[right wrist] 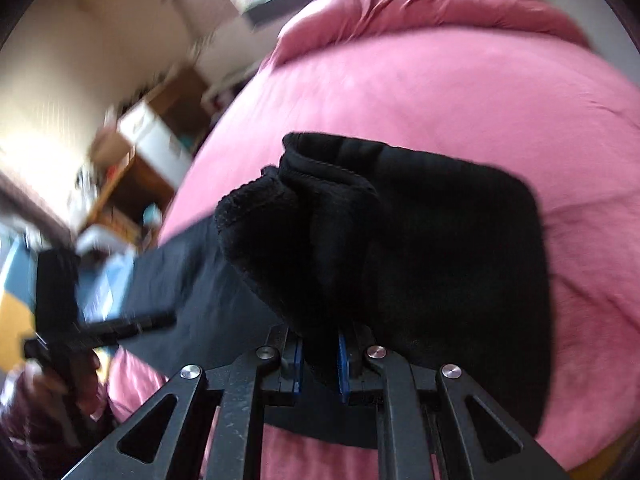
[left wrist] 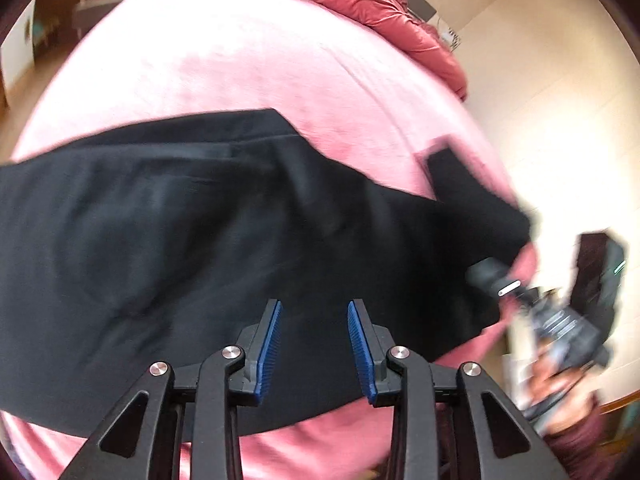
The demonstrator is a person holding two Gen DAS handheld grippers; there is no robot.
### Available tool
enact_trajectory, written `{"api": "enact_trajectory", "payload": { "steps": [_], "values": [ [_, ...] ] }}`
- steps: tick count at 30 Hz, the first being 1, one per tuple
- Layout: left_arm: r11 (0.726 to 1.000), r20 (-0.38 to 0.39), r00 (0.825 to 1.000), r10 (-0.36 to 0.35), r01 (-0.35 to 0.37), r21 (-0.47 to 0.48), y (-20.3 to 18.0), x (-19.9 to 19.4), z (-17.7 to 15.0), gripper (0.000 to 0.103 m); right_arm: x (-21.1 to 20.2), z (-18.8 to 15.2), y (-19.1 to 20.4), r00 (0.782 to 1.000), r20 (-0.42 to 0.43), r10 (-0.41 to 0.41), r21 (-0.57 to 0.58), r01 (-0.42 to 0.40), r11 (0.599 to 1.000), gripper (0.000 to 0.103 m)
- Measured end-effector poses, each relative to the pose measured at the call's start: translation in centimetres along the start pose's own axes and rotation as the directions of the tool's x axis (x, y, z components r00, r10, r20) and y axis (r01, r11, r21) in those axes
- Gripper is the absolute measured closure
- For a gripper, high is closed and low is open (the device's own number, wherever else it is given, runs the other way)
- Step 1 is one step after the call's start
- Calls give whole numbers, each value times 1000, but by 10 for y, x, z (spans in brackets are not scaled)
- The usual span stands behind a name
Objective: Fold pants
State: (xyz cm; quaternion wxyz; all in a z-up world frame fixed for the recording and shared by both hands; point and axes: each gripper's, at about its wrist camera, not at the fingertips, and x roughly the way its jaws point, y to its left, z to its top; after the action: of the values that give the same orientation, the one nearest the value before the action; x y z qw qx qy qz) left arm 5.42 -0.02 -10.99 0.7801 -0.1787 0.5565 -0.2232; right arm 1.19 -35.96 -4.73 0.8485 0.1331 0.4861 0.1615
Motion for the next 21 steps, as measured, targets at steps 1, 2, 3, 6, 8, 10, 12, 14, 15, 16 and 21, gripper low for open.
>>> {"api": "enact_trajectory", "payload": {
  "steps": [1, 2, 3, 6, 8, 10, 12, 14, 15, 16, 21],
  "values": [
    [1000, -4, 1000, -23, 23, -14, 1, 0, 2, 68, 11, -2, 10, 1000, -28, -9, -28, 8, 1000, 90],
    [998, -10, 999, -49, 49, -29, 2, 2, 5, 67, 22, -4, 18, 998, -56, -20, -55, 17, 998, 90],
    [996, -17, 997, -77, 76, -47, 3, 4, 7, 67, 31, -9, 26, 996, -78, -37, -83, 30, 996, 90],
    [981, -37, 986, -162, 157, -114, 6, 10, 17, 50, 45, -23, 34, 990, -108, -86, -140, 70, 988, 89],
    [967, -51, 978, -204, 194, -163, 9, 16, 23, 40, 50, -33, 35, 986, -116, -117, -173, 96, 980, 89],
    [954, -54, 971, -234, 219, -203, 8, 23, 28, 40, 54, -33, 37, 983, -116, -141, -206, 115, 972, 89],
    [946, -66, 965, -254, 233, -226, 6, 30, 32, 37, 55, -34, 39, 981, -107, -161, -241, 131, 962, 89],
    [944, -91, 962, -257, 230, -237, -3, 41, 36, 36, 58, -41, 46, 978, -91, -188, -291, 154, 944, 85],
    [942, -113, 958, -264, 231, -245, -6, 48, 37, 36, 60, -44, 50, 977, -82, -198, -316, 163, 935, 85],
    [940, -130, 954, -269, 230, -254, -9, 53, 37, 36, 61, -48, 55, 975, -67, -213, -346, 177, 921, 82],
    [944, -194, 951, -242, 185, -274, -18, 73, 39, 36, 58, -60, 69, 984, -63, -165, -410, 126, 904, 62]
  ]
}}
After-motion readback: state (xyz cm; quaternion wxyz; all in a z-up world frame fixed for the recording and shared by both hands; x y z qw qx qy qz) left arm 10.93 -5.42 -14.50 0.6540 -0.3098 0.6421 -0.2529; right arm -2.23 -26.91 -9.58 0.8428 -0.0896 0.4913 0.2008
